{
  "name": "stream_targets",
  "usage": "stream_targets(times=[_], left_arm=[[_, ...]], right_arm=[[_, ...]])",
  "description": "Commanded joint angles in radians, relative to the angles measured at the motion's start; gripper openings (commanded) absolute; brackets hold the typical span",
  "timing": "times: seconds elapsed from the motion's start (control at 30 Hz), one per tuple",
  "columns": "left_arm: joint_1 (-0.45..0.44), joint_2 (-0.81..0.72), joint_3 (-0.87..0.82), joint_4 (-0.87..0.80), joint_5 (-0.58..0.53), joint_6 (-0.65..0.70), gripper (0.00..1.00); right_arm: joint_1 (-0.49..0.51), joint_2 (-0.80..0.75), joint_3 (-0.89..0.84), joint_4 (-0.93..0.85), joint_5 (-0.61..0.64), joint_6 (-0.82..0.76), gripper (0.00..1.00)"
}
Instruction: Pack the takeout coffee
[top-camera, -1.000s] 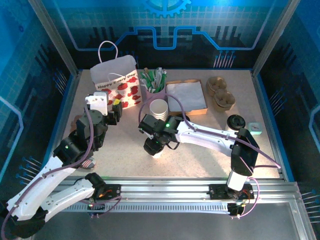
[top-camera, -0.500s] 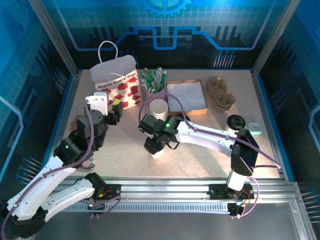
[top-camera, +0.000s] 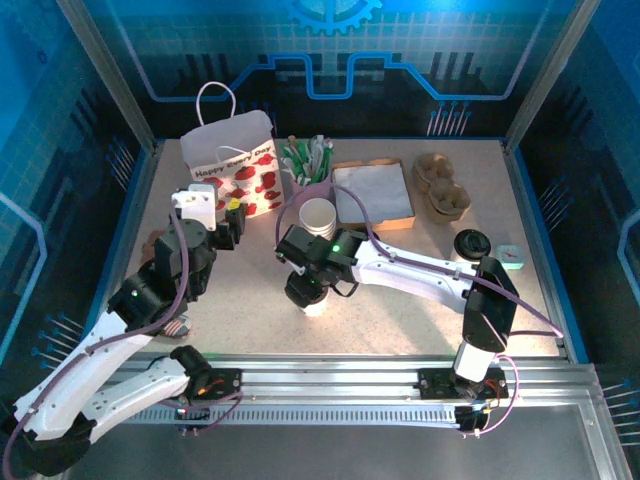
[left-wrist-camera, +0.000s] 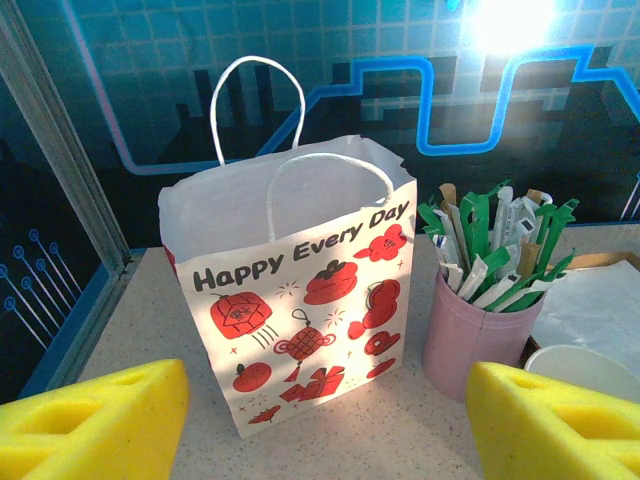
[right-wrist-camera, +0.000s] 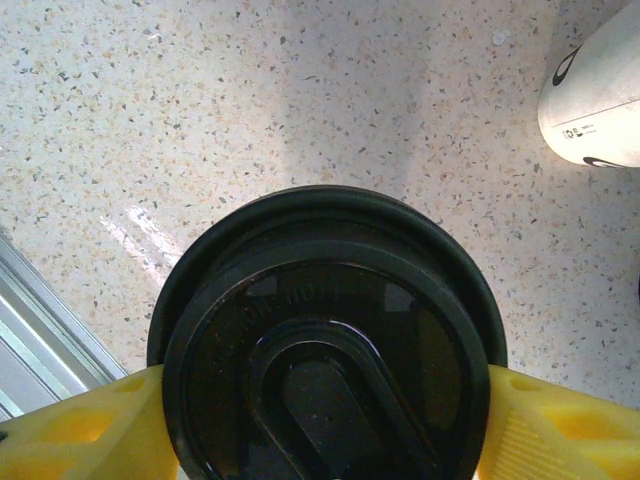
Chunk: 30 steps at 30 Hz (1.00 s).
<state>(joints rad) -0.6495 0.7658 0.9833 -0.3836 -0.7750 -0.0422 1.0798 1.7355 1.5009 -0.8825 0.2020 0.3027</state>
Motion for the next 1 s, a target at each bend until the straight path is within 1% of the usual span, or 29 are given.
stream_targets(times=[0.0,0.2,0.5,0.97], left_arm=[[0.008,-0.002,-0.008,0.012,-0.022,0.008,0.74],[0.008,-0.001,-0.008,0.012,-0.02,0.01,0.74],[0.009,-0.001,-0.008,0.011,-0.02,0.008,0.74],[0.009,0.001,-0.008,0.011,-0.02,0.01,0.74]], right_arm=[[0.012,-0.001,0.035,-0.046,0.001,0.003,0.68],[0.011,0.003,0.02,-0.061,0.03,0.006,0.68],[0.019,0.011,0.003,-0.029,-0.004,0.006,0.68],[0.005,0.021,-0.03,-0.014,-0.003,0.002,0.68]])
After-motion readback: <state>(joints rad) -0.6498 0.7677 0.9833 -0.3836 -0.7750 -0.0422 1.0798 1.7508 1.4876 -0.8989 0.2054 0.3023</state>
